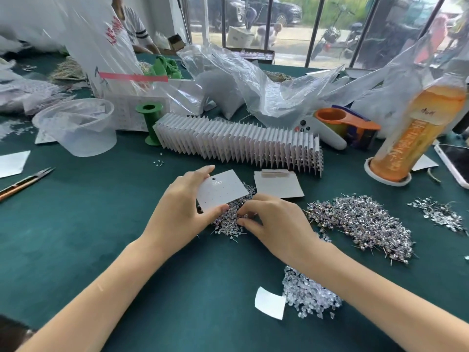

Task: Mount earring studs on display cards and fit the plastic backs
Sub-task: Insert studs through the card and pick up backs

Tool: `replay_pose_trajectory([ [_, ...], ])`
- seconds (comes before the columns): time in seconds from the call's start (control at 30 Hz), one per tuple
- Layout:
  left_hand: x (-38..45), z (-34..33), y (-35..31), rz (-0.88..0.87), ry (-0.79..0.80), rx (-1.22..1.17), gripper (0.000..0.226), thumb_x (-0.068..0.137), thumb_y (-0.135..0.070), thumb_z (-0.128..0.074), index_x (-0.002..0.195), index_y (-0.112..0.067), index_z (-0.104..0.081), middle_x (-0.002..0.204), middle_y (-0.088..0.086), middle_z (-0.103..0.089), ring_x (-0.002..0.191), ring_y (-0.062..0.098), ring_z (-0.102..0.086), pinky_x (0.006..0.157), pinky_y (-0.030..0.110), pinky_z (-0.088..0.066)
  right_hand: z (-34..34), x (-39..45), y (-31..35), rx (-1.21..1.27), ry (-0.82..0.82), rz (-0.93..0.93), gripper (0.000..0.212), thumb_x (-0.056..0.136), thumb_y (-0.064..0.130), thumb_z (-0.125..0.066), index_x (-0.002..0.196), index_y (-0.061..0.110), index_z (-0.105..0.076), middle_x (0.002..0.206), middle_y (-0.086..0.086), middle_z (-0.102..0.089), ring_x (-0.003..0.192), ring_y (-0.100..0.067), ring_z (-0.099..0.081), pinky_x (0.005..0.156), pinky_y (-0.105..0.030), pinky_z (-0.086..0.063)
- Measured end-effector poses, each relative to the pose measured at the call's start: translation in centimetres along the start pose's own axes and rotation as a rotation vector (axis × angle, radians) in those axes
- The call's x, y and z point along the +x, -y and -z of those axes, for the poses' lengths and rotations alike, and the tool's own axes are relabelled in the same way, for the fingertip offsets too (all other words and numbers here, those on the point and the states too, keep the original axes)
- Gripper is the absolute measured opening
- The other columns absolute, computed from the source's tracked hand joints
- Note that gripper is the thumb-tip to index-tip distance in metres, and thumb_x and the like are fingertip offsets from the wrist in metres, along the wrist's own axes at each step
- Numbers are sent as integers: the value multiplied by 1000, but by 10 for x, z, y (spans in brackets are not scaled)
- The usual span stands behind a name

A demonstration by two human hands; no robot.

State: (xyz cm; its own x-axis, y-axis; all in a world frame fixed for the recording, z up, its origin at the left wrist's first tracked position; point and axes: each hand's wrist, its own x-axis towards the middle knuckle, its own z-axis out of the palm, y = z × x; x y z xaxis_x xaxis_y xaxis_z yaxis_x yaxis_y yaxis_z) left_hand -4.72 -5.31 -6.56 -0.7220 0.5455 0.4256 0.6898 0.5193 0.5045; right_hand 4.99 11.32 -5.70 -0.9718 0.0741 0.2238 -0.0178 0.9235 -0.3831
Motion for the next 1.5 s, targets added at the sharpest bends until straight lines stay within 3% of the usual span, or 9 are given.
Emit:
replay_pose_trajectory([
  [0.23, -1, 1, 0, 69, -40, 10, 71, 74, -36, -77, 134, -19, -45, 120, -3, -58, 110, 13, -49, 93, 19, -30, 6, -3, -1, 60, 25, 7, 6, 89, 27, -65, 94, 28, -68, 91, 13, -64, 79, -6, -53, 71, -25, -42],
  [0.37, 0, 2, 0, 74, -34, 20, 71, 73, -35, -78, 134, -19, -46, 121, -1, -58, 112, 15, -49, 95, 21, -32, 6, -4, -6, 148, -11, -26, 5, 87, 26, -69, 90, 27, -73, 74, 23, -52, 60, 5, -46, 58, -10, -31],
  [0.47, -1, 1, -1, 69, -22, 21, 71, 73, -35, -77, 135, -20, -45, 121, -2, -57, 112, 13, -49, 97, 23, -33, 6, -2, -11, 229, -17, -57, 6, 85, 24, -71, 89, 27, -74, 68, 28, -52, 59, 6, -49, 58, -10, -32],
  [0.7, -2, 0, -6, 1, 18, -15, 73, 72, -34, -79, 135, -20, -45, 119, -5, -58, 112, 10, -49, 98, 20, -33, 12, 4, -14, 717, -22, -129, 15, 77, 4, -77, 77, 19, -74, 71, 5, -73, 65, -3, -64, 66, -16, -51],
  [0.77, -3, 0, -8, -23, 57, -57, 76, 70, -36, -80, 136, -22, -44, 118, -8, -58, 111, 7, -49, 98, 18, -34, 15, 7, -13, 810, -48, -135, 15, 77, 4, -77, 76, 19, -74, 70, 5, -73, 63, -3, -64, 64, -13, -50],
  [0.87, -5, -1, -14, -49, 165, -153, 87, 67, -45, -78, 141, -34, -32, 116, -15, -56, 108, -1, -48, 94, 12, -35, 16, 9, -11, 719, -121, -58, 13, 79, 9, -77, 76, 21, -74, 57, 22, -61, 51, 2, -45, 54, -6, -34],
  [0.93, -8, -2, -19, -48, 223, -210, 97, 66, -49, -77, 142, -46, -17, 117, -18, -57, 111, -5, -48, 90, 5, -33, 13, 9, -6, 649, -150, 2, 10, 78, 12, -78, 77, 21, -75, 61, 19, -58, 54, -2, -39, 55, -10, -31],
  [1.07, -11, -3, -24, -38, 237, -307, 108, 65, -47, -80, 142, -55, -4, 116, -18, -59, 113, -7, -49, 91, 1, -32, 4, 9, -2, 583, -111, 49, 7, 77, 14, -78, 79, 20, -76, 80, 9, -60, 69, -2, -43, 65, -12, -33],
  [1.5, -11, -2, -27, -68, 262, -329, 109, 67, -43, -79, 144, -50, -2, 113, -20, -62, 110, -5, -54, 92, 4, -34, 4, 5, -1, 509, -102, 110, 4, 79, 12, -77, 81, 15, -74, 83, 4, -60, 80, -2, -45, 70, -13, -33],
])
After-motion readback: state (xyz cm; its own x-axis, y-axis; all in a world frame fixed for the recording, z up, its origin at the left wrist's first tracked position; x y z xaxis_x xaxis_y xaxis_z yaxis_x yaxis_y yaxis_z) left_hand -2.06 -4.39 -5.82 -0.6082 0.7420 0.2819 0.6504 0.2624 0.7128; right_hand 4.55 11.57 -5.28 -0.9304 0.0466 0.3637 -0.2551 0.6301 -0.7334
